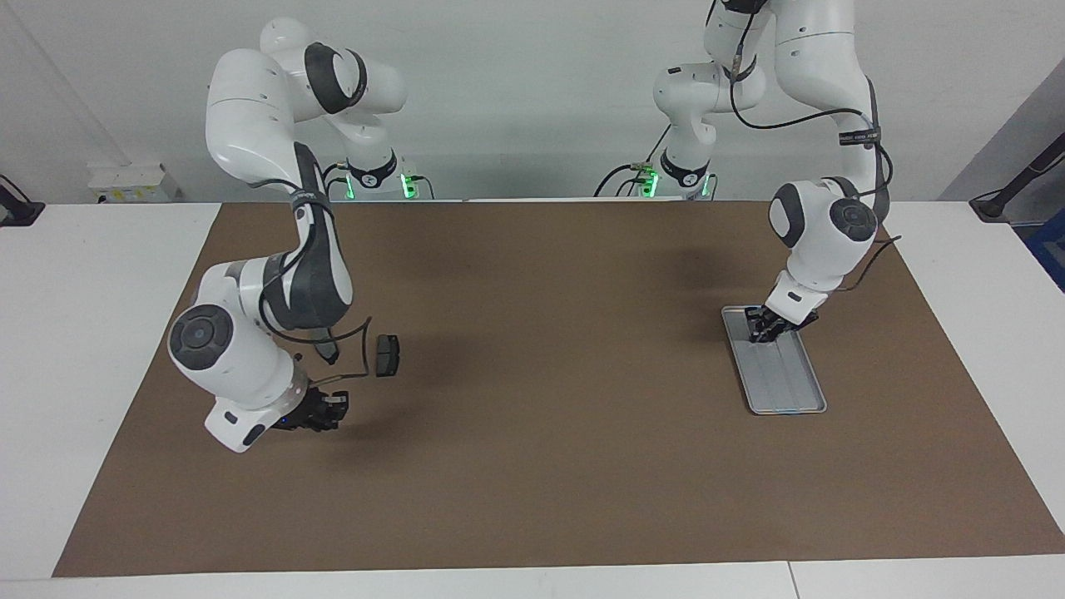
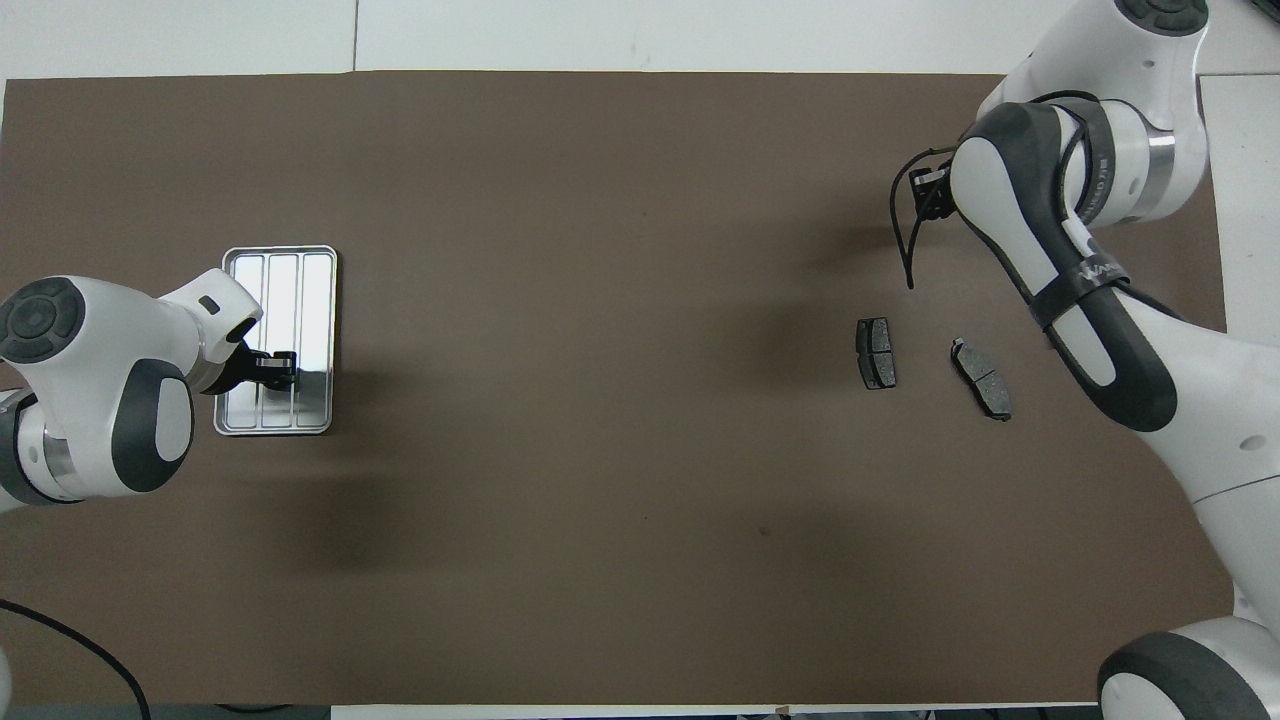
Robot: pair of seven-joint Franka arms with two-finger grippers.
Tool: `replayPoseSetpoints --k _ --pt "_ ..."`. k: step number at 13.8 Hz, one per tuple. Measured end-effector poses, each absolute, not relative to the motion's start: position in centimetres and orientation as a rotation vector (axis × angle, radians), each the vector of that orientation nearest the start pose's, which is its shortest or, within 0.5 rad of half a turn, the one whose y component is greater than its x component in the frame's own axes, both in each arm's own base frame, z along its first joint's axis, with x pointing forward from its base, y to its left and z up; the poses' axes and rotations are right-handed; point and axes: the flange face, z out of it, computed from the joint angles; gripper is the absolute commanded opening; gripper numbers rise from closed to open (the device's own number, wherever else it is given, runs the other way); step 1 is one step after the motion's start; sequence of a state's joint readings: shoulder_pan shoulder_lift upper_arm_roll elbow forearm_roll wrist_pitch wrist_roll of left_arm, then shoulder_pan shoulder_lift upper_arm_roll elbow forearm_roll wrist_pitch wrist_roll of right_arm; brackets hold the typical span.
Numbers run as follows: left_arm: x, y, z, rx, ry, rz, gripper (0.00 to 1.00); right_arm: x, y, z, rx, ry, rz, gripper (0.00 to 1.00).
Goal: Pick bearing gear from pile to tray
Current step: 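Open the left gripper on the tray while the right gripper grasps another bearing, then carry the second bearing with the right gripper toward the table center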
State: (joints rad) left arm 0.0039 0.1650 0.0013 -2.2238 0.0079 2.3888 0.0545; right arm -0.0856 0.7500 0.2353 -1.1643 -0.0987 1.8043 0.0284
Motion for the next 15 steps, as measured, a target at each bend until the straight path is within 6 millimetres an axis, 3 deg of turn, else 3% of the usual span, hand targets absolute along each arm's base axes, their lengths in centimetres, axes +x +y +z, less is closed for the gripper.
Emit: replayPoseSetpoints --k 1,2,3,5,7,11,15 --pt "54.4 0.3 30.0 -3.135 0.087 0.0 0.67 73.6 7.8 35.0 -3.083 -0.072 0.159 0.0" --pt "54.4 0.3 30.0 -3.135 0.087 0.0 0.79 73.3 10.4 35.2 -3.089 0.009 0.163 0.0" --pt "54.4 0.3 30.0 -3.135 0.088 -0.003 0.89 72.9 13.1 35.7 -3.087 0.095 0.162 0.0" --pt "54.5 0.3 30.2 -3.134 0.088 -0.022 0.96 71.2 18.9 36.9 -3.066 0.256 0.199 0.0" --pt "55.1 0.3 31.1 -3.133 0.089 -0.057 1.0 69.4 24.4 39.1 -3.066 0.342 0.204 0.0" --pt "57.2 -0.3 34.2 -3.127 0.11 -0.17 1.0 64.6 34.2 45.8 -3.011 0.588 0.187 0.0" --pt "59.9 -2.2 37.9 -3.114 0.159 -0.321 1.0 59.8 42.5 46.6 -2.956 0.827 0.175 0.0"
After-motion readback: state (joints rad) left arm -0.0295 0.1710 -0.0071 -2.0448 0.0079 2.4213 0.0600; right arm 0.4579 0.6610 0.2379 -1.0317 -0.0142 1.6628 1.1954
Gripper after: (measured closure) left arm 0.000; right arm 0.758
